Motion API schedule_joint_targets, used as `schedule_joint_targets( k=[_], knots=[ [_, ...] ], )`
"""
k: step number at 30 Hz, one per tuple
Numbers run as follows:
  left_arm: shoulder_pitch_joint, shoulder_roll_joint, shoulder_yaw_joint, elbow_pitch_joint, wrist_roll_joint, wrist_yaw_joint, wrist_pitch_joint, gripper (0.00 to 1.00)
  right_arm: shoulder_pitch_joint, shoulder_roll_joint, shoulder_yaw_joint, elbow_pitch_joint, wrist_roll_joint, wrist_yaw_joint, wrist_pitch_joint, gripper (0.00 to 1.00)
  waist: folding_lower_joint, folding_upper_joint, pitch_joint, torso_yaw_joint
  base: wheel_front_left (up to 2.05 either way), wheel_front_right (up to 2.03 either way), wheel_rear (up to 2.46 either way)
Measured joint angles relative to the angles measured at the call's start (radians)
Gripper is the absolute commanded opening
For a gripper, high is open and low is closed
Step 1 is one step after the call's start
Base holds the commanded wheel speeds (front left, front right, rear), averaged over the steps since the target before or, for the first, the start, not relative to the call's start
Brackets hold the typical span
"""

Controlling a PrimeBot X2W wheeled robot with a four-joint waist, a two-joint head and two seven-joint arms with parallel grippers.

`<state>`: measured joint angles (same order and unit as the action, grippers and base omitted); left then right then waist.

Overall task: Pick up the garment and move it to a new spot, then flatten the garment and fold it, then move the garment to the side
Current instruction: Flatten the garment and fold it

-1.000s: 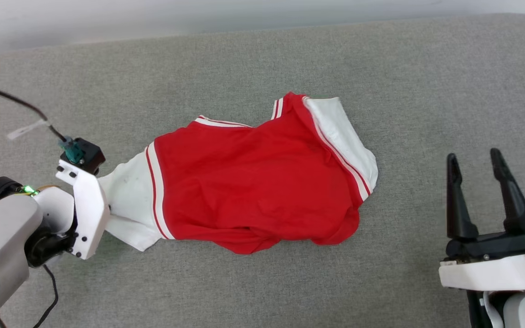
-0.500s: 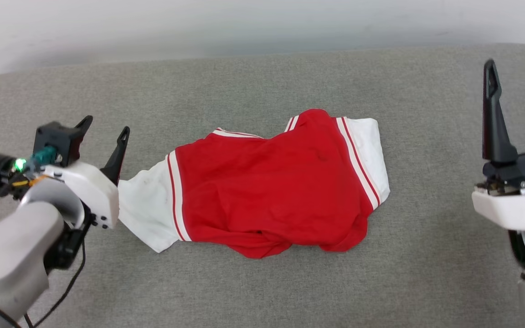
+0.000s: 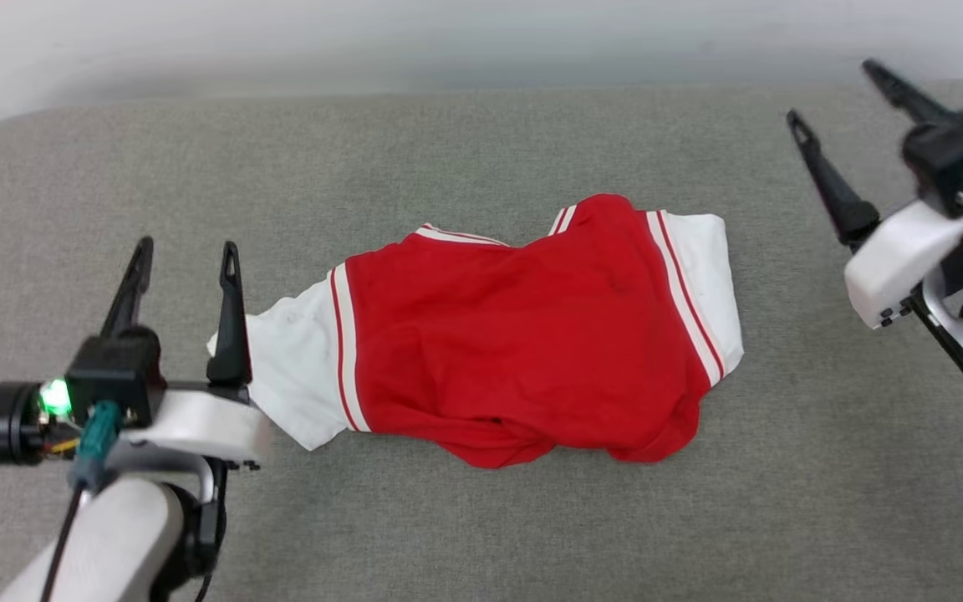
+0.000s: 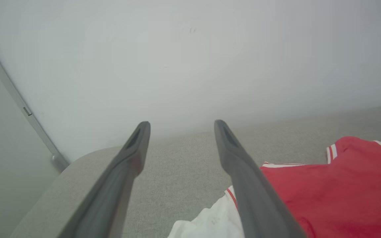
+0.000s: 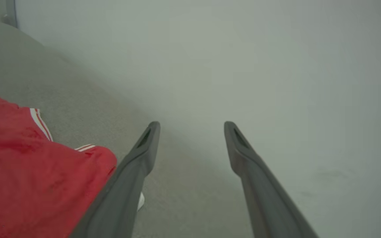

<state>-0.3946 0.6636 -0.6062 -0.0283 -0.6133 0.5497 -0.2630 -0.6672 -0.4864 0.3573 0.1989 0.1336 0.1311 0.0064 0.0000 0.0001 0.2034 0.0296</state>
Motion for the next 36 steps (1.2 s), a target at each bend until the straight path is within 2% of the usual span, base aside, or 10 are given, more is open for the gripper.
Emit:
schedule_joint_targets(
  k=[4, 8, 12, 15, 18, 24, 30, 31, 32, 36],
  knots=[
    [0.096, -0.085, 0.109, -0.047, 0.105, -0.016, 0.000, 1.00, -0.091, -0.094, 0.188, 0.041, 0.141, 0.000, 0.256, 1.00, 0.0000, 0.0000, 0.020, 0.013, 0.00, 0.00, 0.00],
    [0.161, -0.165, 0.194, -0.062, 0.180, -0.060, 0.000, 1.00, -0.186, -0.156, 0.334, 0.052, 0.316, 0.000, 0.470, 1.00, 0.0000, 0.0000, 0.049, 0.028, 0.00, 0.00, 0.00],
    [0.192, -0.242, 0.261, -0.071, 0.241, -0.111, 0.000, 1.00, -0.262, -0.169, 0.407, 0.087, 0.492, 0.000, 0.656, 1.00, 0.0000, 0.0000, 0.087, 0.043, 0.00, 0.00, 0.00],
    [0.198, -0.300, 0.300, -0.071, 0.280, -0.154, 0.000, 1.00, -0.313, -0.170, 0.420, 0.148, 0.590, 0.000, 0.760, 1.00, 0.0000, 0.0000, 0.121, 0.058, 0.00, 0.00, 0.00],
    [0.195, -0.352, 0.334, -0.066, 0.313, -0.195, 0.000, 1.00, -0.346, -0.156, 0.417, 0.214, 0.644, 0.000, 0.806, 1.00, 0.0001, 0.0000, 0.156, 0.077, 0.00, 0.00, 0.00],
    [0.178, -0.431, 0.401, -0.055, 0.374, -0.269, 0.000, 1.00, -0.367, -0.099, 0.443, 0.335, 0.677, 0.000, 0.805, 1.00, 0.0001, 0.0000, 0.223, 0.117, 0.00, 0.00, 0.00],
    [0.167, -0.488, 0.460, -0.039, 0.422, -0.330, 0.000, 1.00, -0.360, -0.096, 0.507, 0.368, 0.686, -0.002, 0.769, 1.00, -0.0001, 0.0000, 0.248, 0.142, 0.00, 0.00, 0.00],
    [0.167, -0.494, 0.467, -0.036, 0.430, -0.338, 0.000, 1.00, -0.359, -0.098, 0.518, 0.370, 0.686, -0.003, 0.751, 0.87, -0.0001, 0.0000, 0.245, 0.141, 0.00, 0.00, 0.00],
    [0.168, -0.500, 0.478, -0.033, 0.437, -0.347, 0.000, 1.00, -0.358, -0.098, 0.528, 0.374, 0.687, -0.003, 0.730, 0.00, -0.0001, 0.0000, 0.241, 0.139, 0.00, 0.00, 0.00],
    [0.180, -0.522, 0.502, -0.018, 0.463, -0.374, 0.000, 1.00, -0.351, -0.110, 0.566, 0.360, 0.701, -0.002, 0.638, 0.00, 0.0000, 0.0000, 0.213, 0.127, 0.00, 0.00, 0.00]
  ],
)
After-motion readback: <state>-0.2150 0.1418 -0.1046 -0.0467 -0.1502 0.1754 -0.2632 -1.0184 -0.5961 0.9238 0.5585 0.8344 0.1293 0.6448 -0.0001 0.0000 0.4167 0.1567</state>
